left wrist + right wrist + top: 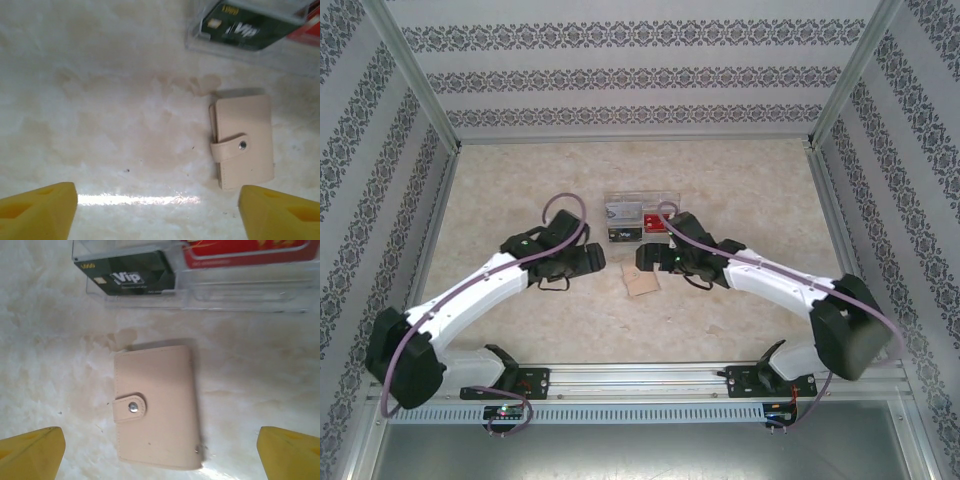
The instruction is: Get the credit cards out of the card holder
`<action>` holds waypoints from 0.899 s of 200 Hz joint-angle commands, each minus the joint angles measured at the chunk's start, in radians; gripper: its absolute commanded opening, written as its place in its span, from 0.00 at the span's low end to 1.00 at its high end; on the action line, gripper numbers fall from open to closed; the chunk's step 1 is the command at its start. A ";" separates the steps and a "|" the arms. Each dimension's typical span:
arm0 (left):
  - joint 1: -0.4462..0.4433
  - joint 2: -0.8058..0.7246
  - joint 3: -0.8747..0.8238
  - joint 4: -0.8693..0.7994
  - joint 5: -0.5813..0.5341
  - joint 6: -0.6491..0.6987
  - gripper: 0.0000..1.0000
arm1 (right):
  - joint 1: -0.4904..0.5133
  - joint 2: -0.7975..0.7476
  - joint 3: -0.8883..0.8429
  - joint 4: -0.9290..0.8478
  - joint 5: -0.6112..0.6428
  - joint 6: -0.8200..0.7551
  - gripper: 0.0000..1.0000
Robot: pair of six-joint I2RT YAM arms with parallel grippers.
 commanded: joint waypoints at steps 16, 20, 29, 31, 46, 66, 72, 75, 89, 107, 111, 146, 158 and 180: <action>-0.142 0.187 0.147 -0.143 -0.114 -0.209 0.74 | -0.078 -0.160 -0.127 -0.013 0.000 -0.053 0.98; -0.156 0.210 0.167 -0.148 -0.117 -0.221 0.73 | -0.086 -0.177 -0.140 -0.012 -0.001 -0.056 0.98; -0.182 0.259 0.200 -0.153 -0.120 -0.239 0.67 | -0.104 -0.217 -0.164 -0.013 -0.001 -0.062 0.98; -0.186 0.270 0.208 -0.153 -0.119 -0.241 0.65 | -0.108 -0.223 -0.168 -0.015 -0.002 -0.063 0.98; -0.214 0.340 0.263 -0.169 -0.113 -0.260 0.58 | -0.142 -0.274 -0.191 -0.036 -0.007 -0.070 0.98; -0.229 0.427 0.329 -0.195 -0.100 -0.272 0.47 | -0.178 -0.340 -0.231 -0.039 -0.014 -0.071 0.98; -0.231 0.449 0.345 -0.200 -0.094 -0.270 0.46 | -0.185 -0.360 -0.241 -0.038 -0.012 -0.070 0.98; -0.232 0.460 0.354 -0.202 -0.091 -0.269 0.45 | -0.188 -0.370 -0.246 -0.040 -0.009 -0.069 0.98; -0.237 0.508 0.393 -0.213 -0.081 -0.263 0.44 | -0.196 -0.407 -0.265 -0.038 -0.004 -0.068 0.98; -0.246 0.566 0.447 -0.225 -0.075 -0.251 0.42 | -0.201 -0.433 -0.285 -0.037 -0.006 -0.059 0.98; -0.248 0.578 0.459 -0.227 -0.073 -0.248 0.42 | -0.202 -0.436 -0.287 -0.038 -0.008 -0.058 0.98; -0.253 0.665 0.541 -0.253 -0.077 -0.228 0.42 | -0.206 -0.461 -0.303 -0.045 -0.015 -0.055 0.98; -0.253 0.692 0.565 -0.265 -0.086 -0.221 0.42 | -0.207 -0.468 -0.305 -0.045 -0.016 -0.053 0.98; -0.250 0.738 0.596 -0.275 -0.094 -0.198 0.42 | -0.208 -0.474 -0.309 -0.045 -0.014 -0.054 0.98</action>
